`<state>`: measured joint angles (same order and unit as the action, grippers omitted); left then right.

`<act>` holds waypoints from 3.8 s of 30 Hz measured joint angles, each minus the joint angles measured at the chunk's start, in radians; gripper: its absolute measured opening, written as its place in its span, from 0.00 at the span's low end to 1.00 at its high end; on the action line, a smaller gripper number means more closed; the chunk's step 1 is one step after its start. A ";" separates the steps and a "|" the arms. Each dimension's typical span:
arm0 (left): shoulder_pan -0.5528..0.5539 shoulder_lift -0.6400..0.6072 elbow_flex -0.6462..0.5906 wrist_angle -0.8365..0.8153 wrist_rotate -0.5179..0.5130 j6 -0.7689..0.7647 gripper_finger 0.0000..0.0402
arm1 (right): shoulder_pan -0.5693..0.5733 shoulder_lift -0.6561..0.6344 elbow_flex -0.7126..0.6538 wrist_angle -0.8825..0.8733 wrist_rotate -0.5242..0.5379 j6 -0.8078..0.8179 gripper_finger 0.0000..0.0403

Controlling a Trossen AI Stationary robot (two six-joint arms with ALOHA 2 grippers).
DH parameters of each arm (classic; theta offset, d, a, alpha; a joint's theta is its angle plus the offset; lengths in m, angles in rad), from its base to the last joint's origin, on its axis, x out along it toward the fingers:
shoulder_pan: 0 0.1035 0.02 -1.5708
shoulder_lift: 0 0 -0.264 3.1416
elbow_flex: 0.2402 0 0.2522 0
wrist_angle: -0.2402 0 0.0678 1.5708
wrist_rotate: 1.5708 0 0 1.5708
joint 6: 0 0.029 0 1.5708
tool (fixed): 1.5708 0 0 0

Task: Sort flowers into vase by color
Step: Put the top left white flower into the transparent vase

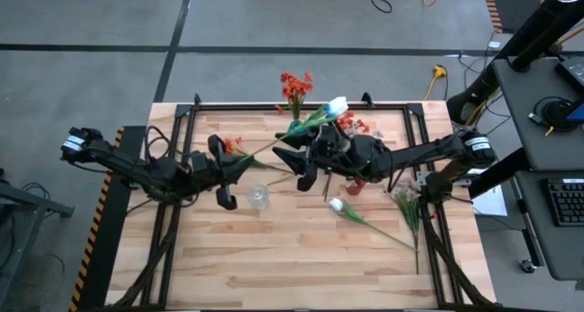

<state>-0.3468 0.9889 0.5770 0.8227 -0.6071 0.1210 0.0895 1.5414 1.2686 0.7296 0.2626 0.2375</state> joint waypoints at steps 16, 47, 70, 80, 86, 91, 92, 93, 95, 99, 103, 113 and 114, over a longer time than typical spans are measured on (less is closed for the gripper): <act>-0.004 0.012 0.000 0.005 -0.001 0.015 0.00 | 0.005 0.045 0.077 -0.047 -0.007 -0.045 0.23; -0.003 -0.115 0.137 -1.078 -0.009 -0.309 0.50 | 0.033 0.017 0.429 -1.165 0.037 -0.056 0.03; -0.003 -0.365 0.116 -1.441 -0.274 -0.486 0.45 | 0.055 0.404 0.649 -1.098 0.018 -0.145 0.03; -0.003 -0.369 0.116 -1.441 -0.274 -0.480 0.45 | 0.037 0.526 0.792 -1.206 0.026 -0.186 0.03; -0.003 -0.369 0.116 -1.441 -0.274 -0.479 0.45 | 0.025 0.541 0.806 -1.230 0.026 -0.186 0.03; -0.003 -0.369 0.116 -1.441 -0.274 -0.479 0.45 | 0.024 0.564 0.804 -1.233 0.026 -0.174 0.03; -0.003 -0.369 0.116 -1.441 -0.274 -0.479 0.45 | 0.024 0.568 0.804 -1.234 0.026 -0.174 0.03; -0.003 -0.369 0.116 -1.443 -0.274 -0.479 0.45 | 0.024 0.569 0.804 -1.236 0.026 -0.174 0.03; -0.003 -0.369 0.116 -1.448 -0.267 -0.479 0.45 | 0.023 0.571 0.804 -1.242 0.026 -0.165 0.03; -0.004 -0.366 0.116 -1.450 -0.183 -0.474 0.45 | 0.021 0.573 0.804 -1.252 0.027 -0.150 0.05; -0.004 -0.360 0.116 -1.450 -0.170 -0.470 0.45 | 0.021 0.574 0.803 -1.252 0.027 -0.147 0.13; -0.004 -0.362 0.116 -1.449 -0.171 -0.470 0.45 | 0.021 0.570 0.802 -1.268 0.056 -0.140 0.40; -0.004 -0.362 0.116 -1.449 -0.171 -0.470 0.45 | 0.021 0.567 0.802 -1.276 0.056 -0.140 0.42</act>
<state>-0.3504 0.6266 0.6930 -0.6266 -0.7784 -0.3492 0.1104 2.1079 2.0709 -0.5461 0.3183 0.0975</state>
